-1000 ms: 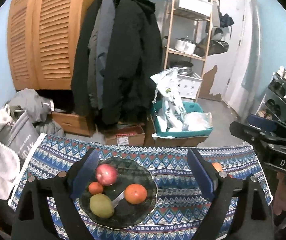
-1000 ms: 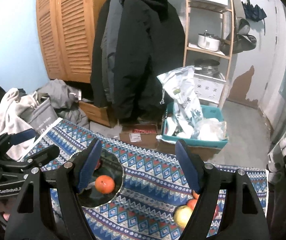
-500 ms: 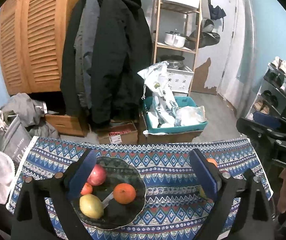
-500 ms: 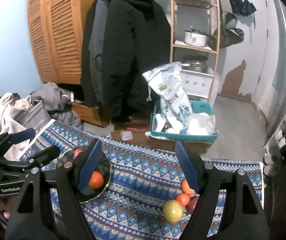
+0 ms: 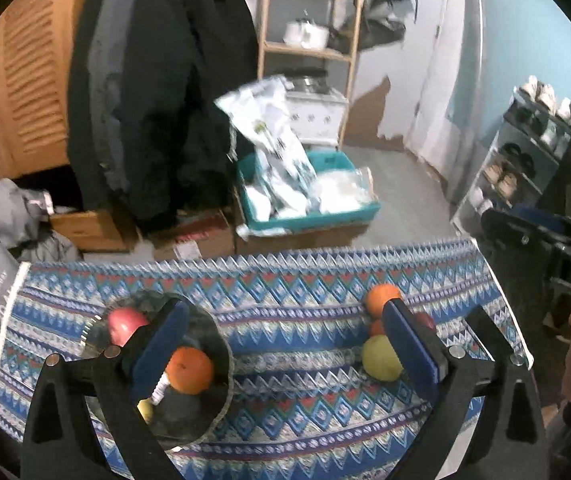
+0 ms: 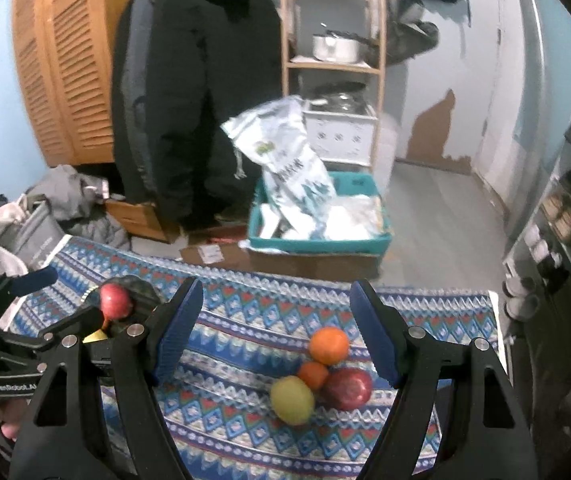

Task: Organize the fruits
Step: 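Raise both tools away from the plate back toward the remaining fruit, then lower the left tool onto the yellow-green pear and close it while the right tool approaches the red apple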

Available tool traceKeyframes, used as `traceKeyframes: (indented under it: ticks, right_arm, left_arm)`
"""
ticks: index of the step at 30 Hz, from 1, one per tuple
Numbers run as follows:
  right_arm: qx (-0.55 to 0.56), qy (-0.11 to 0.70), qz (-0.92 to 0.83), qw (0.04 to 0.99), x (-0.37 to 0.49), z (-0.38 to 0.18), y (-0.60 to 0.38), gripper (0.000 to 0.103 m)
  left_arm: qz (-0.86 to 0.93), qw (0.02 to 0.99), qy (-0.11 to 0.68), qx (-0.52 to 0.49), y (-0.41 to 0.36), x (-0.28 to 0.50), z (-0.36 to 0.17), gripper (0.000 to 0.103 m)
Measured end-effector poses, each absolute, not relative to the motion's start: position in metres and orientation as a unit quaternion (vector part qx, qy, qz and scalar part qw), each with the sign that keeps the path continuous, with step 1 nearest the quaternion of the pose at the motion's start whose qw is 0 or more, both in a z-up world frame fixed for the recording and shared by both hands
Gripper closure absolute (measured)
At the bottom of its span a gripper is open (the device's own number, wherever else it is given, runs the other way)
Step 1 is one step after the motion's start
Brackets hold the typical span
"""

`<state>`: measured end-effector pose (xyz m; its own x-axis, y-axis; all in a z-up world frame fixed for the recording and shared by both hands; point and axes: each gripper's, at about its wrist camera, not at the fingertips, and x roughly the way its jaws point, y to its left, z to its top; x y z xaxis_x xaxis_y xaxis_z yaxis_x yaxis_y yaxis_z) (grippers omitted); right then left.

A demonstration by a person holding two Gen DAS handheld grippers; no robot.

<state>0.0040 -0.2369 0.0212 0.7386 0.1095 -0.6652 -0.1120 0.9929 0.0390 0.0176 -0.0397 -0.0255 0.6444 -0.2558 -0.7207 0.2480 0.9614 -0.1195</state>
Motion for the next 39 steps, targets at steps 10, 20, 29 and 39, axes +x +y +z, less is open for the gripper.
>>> traceKeyframes:
  ticks: [10,20,29,39]
  right_arm:
    - [0.012,0.406,0.019,0.913,0.010,-0.025,-0.284,0.026]
    - [0.030,0.450,-0.008,0.893,0.007,-0.070,-0.323,0.026]
    - [0.034,0.484,-0.026,0.874,0.005,-0.102,-0.344,0.026]
    - [0.036,0.512,-0.036,0.857,0.005,-0.131,-0.357,0.026]
  left_arm:
    - [-0.166,0.870,0.464,-0.014,-0.088,0.034,-0.077,0.004]
    - [-0.177,0.843,0.508,-0.015,-0.127,0.044,-0.117,0.004]
    - [-0.175,0.824,0.539,0.025,-0.162,0.050,-0.157,0.004]
    - [-0.177,0.803,0.567,0.054,-0.189,0.056,-0.197,0.004]
